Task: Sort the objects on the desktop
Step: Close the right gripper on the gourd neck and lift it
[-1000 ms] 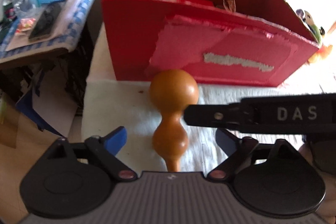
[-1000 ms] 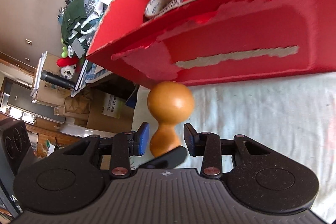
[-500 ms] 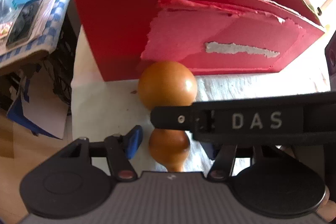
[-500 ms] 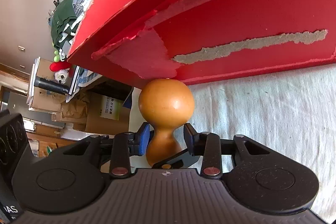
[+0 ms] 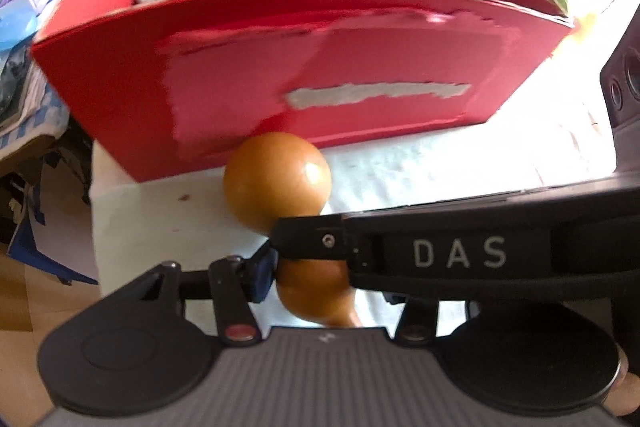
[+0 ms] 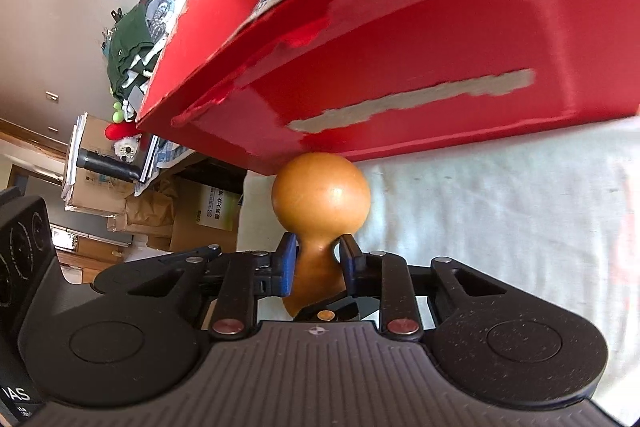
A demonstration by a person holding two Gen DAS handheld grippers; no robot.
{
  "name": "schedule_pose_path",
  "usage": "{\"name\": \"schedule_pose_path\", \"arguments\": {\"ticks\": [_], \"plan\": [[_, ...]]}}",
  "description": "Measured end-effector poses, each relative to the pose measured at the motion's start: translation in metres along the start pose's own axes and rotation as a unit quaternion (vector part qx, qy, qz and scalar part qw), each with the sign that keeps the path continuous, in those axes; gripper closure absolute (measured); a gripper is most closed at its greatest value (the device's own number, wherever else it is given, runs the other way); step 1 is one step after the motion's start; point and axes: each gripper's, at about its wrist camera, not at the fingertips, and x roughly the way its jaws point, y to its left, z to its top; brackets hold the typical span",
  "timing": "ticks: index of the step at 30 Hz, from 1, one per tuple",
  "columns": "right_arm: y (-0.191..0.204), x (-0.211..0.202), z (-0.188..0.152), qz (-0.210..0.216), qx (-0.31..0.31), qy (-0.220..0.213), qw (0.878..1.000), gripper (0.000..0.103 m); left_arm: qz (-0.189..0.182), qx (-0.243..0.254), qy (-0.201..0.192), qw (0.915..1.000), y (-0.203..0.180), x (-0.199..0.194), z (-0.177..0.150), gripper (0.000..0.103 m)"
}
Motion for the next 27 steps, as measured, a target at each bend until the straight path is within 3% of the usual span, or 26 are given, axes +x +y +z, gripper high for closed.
{"name": "schedule_pose_path", "arguments": {"ticks": [20, 27], "plan": [[-0.081, -0.115, -0.004, -0.013, 0.024, -0.063, 0.998, 0.077, -0.029, 0.069, -0.021, 0.997, -0.17, 0.008, 0.033, 0.052], [-0.087, -0.152, 0.01, -0.01, 0.022, -0.106, 0.994, 0.077, -0.044, 0.105, -0.054, 0.992, -0.208, -0.009, 0.053, 0.052]]}}
